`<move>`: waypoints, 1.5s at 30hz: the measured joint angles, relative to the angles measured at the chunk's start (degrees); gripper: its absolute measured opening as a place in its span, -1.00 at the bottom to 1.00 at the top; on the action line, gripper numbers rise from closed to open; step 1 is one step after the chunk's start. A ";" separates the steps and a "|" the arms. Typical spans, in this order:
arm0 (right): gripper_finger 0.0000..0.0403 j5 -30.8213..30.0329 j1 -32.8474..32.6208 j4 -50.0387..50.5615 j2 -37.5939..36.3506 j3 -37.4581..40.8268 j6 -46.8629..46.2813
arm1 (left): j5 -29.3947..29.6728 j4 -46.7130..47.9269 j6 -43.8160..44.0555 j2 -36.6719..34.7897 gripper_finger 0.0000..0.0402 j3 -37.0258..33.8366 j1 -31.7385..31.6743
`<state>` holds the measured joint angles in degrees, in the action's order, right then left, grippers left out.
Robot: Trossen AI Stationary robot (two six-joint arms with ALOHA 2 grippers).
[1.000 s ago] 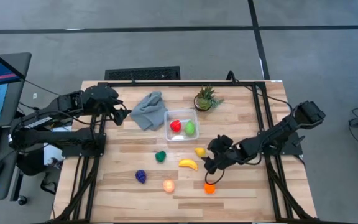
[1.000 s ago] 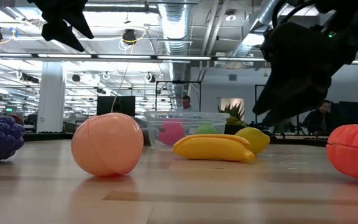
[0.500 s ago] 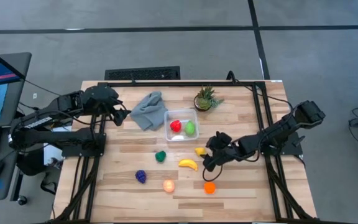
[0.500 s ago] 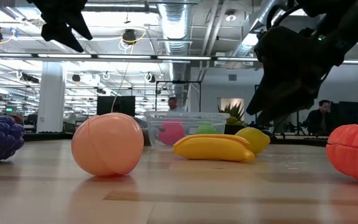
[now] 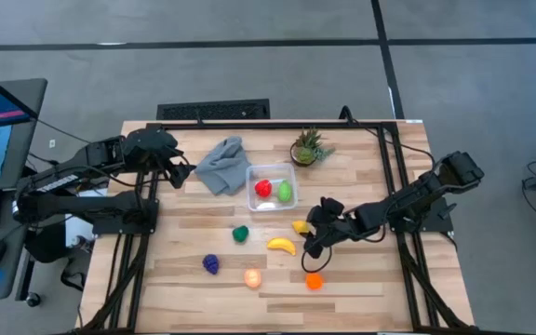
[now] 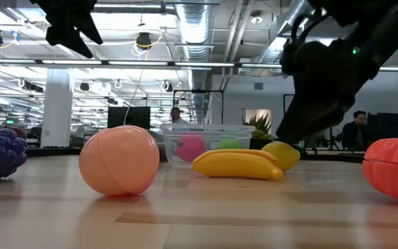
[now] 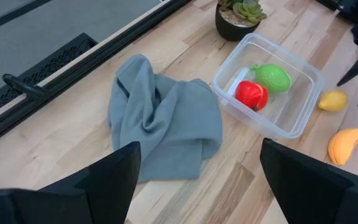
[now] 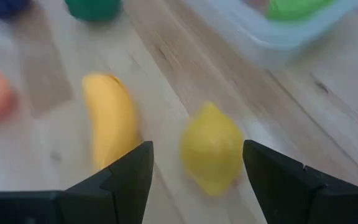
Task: Pick and placing Produce into tupperware
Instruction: Put the yellow lemon into the transparent bin
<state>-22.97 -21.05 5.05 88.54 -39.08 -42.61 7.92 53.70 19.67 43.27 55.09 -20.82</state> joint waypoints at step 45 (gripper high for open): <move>0.34 8.43 7.82 -1.91 2.66 -0.05 7.26 | 0.00 -0.01 0.97 -0.02 0.58 0.00 0.00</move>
<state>-14.54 -13.23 3.14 91.20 -39.13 -35.35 7.92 53.69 20.64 43.24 55.09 -20.82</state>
